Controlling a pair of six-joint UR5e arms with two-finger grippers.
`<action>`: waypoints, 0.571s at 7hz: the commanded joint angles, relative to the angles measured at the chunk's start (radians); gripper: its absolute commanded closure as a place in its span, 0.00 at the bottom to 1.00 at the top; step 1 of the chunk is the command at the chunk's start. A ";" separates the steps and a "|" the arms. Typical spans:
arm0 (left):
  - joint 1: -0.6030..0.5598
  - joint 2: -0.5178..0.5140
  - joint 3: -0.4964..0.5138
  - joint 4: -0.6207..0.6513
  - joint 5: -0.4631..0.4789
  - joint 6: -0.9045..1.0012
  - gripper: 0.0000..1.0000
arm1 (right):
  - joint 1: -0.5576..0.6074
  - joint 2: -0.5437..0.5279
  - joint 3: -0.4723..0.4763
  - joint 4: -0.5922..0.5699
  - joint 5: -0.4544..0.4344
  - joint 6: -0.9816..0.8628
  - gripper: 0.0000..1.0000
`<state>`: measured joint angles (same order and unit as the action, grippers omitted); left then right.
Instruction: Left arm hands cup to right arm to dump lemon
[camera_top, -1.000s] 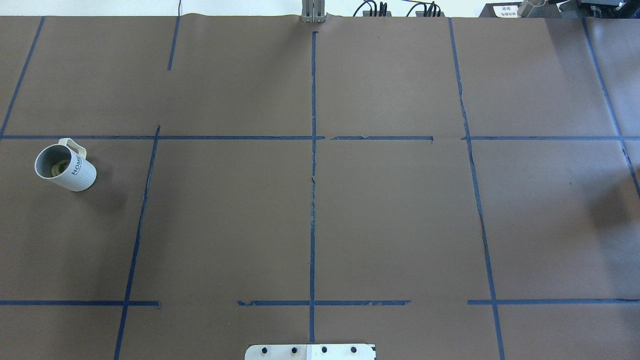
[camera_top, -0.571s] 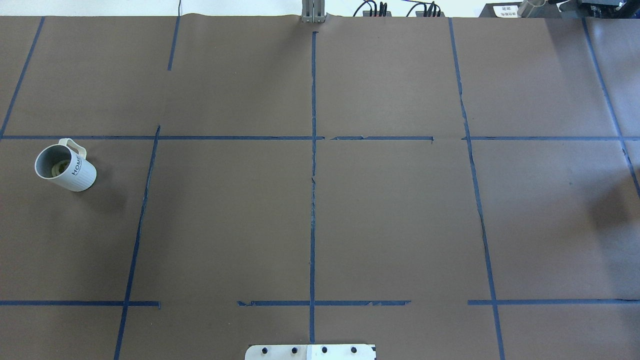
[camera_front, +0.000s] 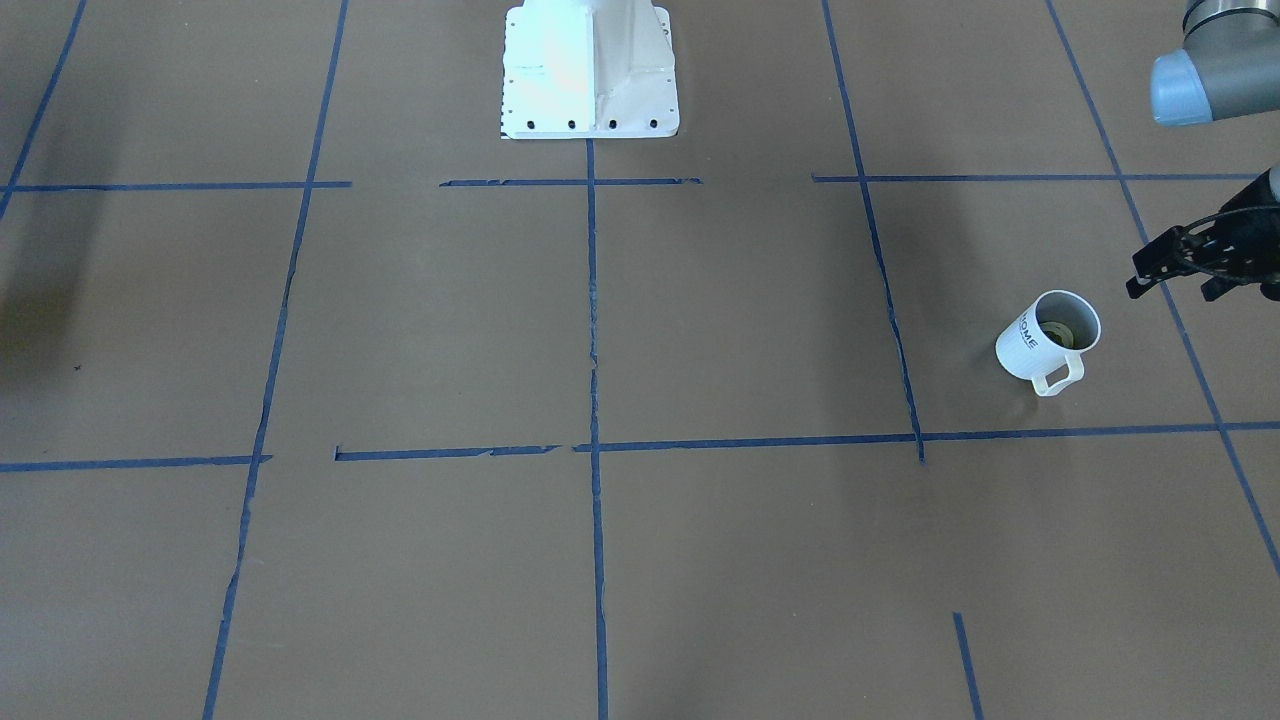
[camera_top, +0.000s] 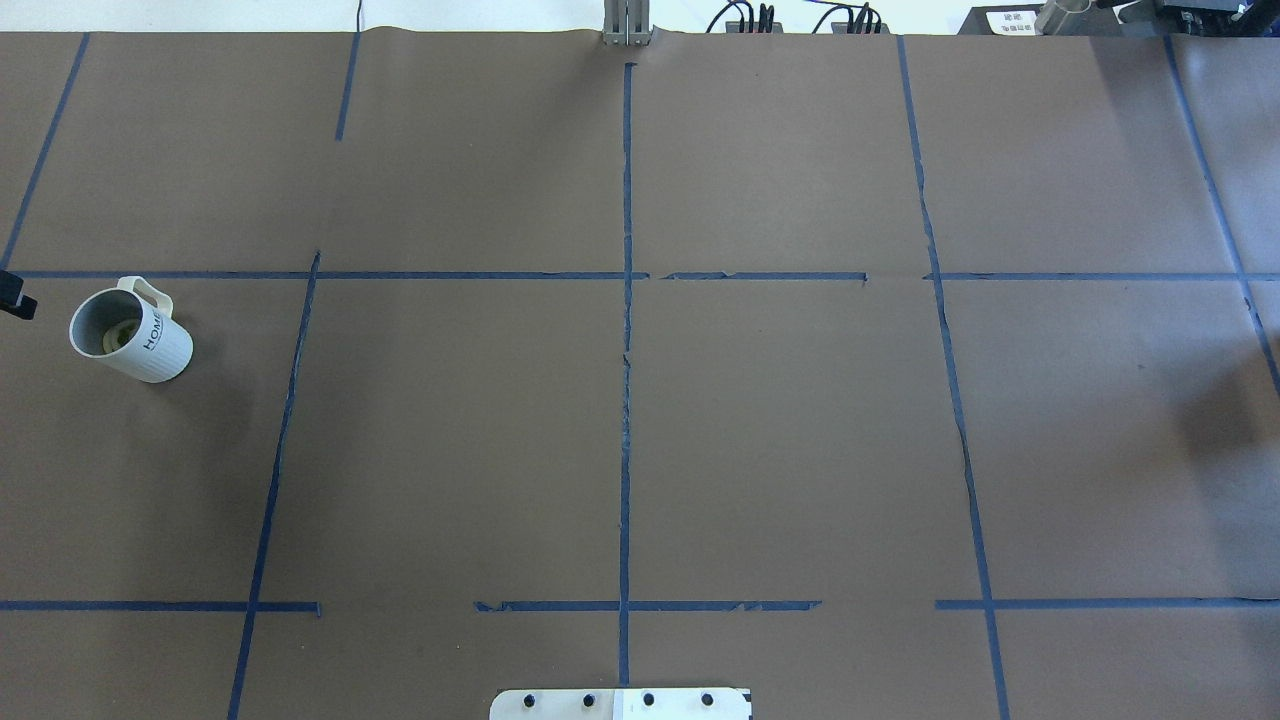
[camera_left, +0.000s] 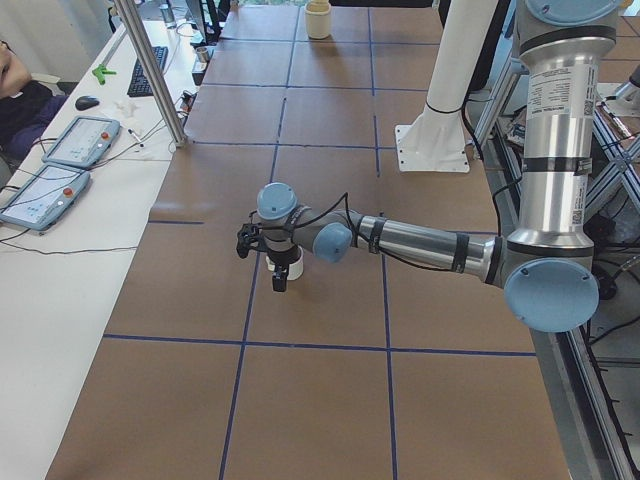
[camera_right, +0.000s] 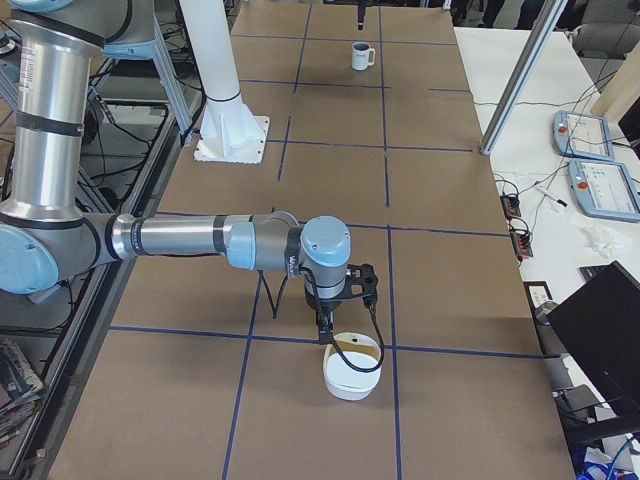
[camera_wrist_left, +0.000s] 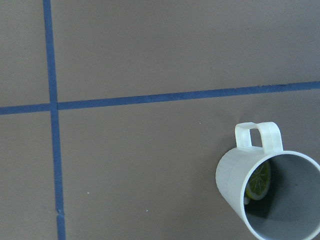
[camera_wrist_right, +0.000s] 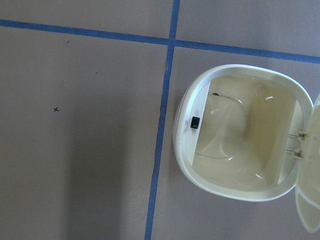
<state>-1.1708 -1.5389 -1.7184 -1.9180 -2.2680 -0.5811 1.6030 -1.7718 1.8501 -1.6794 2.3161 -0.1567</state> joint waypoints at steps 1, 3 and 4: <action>0.086 -0.007 0.040 -0.117 0.050 -0.155 0.00 | 0.000 0.000 0.000 0.000 0.000 0.000 0.00; 0.114 -0.033 0.063 -0.118 0.050 -0.167 0.00 | 0.000 0.000 0.000 0.000 -0.001 0.000 0.00; 0.114 -0.049 0.075 -0.110 0.048 -0.175 0.21 | 0.000 0.000 0.000 0.000 -0.001 -0.001 0.00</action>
<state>-1.0643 -1.5714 -1.6580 -2.0317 -2.2191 -0.7458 1.6030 -1.7717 1.8500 -1.6796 2.3150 -0.1568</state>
